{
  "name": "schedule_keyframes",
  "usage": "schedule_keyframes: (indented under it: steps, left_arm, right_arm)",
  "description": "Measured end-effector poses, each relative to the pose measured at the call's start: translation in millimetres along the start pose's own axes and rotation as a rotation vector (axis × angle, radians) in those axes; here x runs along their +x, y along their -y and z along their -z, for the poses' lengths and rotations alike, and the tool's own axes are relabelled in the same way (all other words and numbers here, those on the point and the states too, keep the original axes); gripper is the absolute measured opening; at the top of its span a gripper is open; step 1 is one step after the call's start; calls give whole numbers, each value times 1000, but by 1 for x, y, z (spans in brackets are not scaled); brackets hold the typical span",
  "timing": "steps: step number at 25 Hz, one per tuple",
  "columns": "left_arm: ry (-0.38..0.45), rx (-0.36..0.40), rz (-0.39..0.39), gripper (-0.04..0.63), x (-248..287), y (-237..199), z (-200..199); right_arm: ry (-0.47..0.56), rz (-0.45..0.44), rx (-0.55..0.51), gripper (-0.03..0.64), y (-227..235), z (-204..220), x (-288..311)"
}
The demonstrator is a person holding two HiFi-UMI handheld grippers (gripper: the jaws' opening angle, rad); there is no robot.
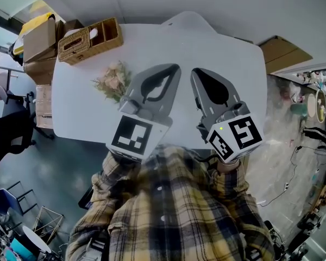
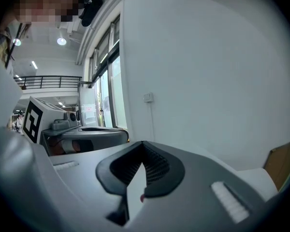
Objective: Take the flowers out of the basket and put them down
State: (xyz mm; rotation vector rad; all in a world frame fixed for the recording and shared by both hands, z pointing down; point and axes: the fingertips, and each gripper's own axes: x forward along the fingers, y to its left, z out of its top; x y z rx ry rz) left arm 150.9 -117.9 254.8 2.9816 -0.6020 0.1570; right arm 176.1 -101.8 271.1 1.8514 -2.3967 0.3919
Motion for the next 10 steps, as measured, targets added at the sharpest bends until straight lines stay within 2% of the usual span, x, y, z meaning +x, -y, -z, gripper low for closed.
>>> schedule_keyframes:
  steps: [10]
  left_arm:
    - [8,-1,-11,2,-9,1,-2]
  right_arm:
    - [-1,10,10,5,-5,2,-7]
